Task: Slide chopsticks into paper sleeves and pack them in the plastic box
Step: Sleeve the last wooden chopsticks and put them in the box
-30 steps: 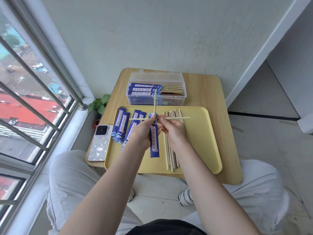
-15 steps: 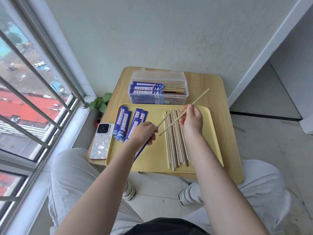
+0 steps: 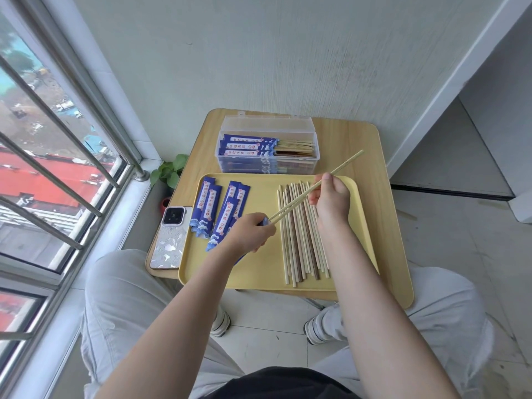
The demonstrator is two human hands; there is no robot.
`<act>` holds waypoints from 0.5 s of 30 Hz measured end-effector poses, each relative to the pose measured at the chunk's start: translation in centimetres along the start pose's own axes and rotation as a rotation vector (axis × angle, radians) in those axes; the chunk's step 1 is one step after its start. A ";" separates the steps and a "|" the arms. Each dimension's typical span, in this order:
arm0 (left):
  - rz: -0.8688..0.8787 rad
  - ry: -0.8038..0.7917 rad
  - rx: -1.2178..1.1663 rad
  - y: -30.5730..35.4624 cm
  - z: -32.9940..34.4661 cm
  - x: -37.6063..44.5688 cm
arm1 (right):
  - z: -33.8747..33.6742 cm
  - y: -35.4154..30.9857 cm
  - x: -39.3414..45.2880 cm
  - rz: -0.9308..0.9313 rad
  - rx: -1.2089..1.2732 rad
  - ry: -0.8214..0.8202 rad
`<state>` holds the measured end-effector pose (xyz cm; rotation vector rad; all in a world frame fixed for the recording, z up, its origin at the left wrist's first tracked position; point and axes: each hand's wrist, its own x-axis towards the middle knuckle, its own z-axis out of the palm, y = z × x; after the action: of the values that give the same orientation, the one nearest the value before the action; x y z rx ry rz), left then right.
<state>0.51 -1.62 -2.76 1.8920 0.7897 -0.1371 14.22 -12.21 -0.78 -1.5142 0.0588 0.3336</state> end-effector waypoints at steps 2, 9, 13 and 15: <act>0.000 0.007 -0.004 0.0 0.1 0.0 | 0.0 -0.1 0.0 -0.001 -0.006 0.000; 0.030 0.012 -0.028 0.5 0.3 0.2 | 0.6 0.8 -0.7 -0.003 -0.163 -0.102; 0.030 -0.001 -0.042 1.1 0.4 0.3 | 0.8 1.3 -1.1 0.032 -0.206 -0.250; 0.022 0.001 -0.052 1.0 0.4 0.4 | 0.8 1.2 -1.3 0.050 -0.211 -0.275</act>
<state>1.51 -2.06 -2.33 1.8506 0.7660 -0.1013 12.52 -11.63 -1.52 -1.6637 -0.1610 0.6008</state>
